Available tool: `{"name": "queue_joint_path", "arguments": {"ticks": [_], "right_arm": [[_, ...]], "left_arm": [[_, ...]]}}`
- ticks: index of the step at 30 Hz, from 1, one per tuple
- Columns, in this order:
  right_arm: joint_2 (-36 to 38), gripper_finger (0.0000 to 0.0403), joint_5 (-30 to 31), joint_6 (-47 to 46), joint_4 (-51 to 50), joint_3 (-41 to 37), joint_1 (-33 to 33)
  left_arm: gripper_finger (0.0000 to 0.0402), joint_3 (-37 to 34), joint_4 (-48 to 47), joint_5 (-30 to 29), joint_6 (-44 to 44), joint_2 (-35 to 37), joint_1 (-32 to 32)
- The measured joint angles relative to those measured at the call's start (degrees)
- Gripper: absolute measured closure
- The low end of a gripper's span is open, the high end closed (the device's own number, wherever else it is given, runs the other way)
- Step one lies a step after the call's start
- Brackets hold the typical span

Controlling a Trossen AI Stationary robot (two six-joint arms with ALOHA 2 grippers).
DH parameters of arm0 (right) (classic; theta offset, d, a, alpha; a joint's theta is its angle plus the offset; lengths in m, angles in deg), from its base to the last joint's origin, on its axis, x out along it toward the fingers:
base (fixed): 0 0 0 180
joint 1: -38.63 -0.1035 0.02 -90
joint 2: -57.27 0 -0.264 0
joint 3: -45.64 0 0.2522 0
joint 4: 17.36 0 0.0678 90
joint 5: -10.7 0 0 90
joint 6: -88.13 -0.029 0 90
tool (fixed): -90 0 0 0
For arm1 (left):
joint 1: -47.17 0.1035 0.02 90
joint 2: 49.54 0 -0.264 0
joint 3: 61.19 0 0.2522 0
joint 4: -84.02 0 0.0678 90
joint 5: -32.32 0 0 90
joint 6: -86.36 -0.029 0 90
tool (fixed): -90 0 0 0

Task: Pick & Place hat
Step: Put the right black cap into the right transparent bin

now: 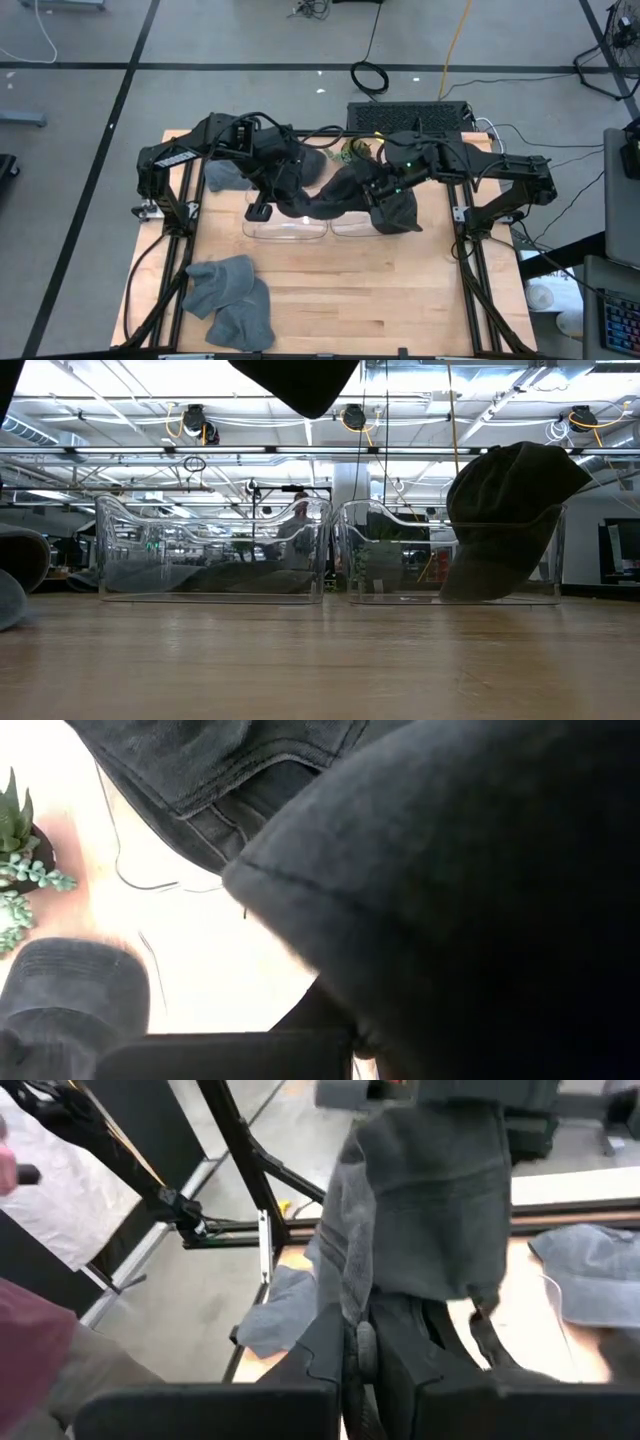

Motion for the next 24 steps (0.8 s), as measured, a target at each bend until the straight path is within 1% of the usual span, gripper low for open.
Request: {"name": "queue_joint_path", "arguments": {"ticks": [3,6,8,13,16,18,24], "right_arm": [[0.0,0.0388,0.1,-0.2,-0.7,0.0,0.0],[0.0,0.0388,0.1,-0.3,-0.5,0.0,0.0],[0.0,0.0388,0.1,-0.4,-0.6,0.0,0.0],[0.0,0.0388,1.8,-0.4,-0.5,0.0,0.0],[0.0,0.0388,2.2,-0.4,1.0,0.0,0.0],[0.4,0.0388,3.2,-0.3,1.7,0.0,0.0],[1.0,0.0388,3.5,0.9,4.5,0.0,0.0]], "left_arm": [[0.0391,0.0,0.1,0.9,0.1,0.0,0.0],[0.0374,0.0,0.1,0.9,0.3,0.0,0.0],[0.037,0.0,0.2,0.9,0.3,0.0,0.0],[0.0387,0.0,0.2,0.9,0.1,0.0,0.0],[0.0388,0.0,0.2,0.9,0.2,0.0,0.0],[0.0374,0.0,0.2,0.5,0.8,0.0,0.1],[0.0316,0.0,0.2,-0.1,1.5,0.4,0.2]]}}
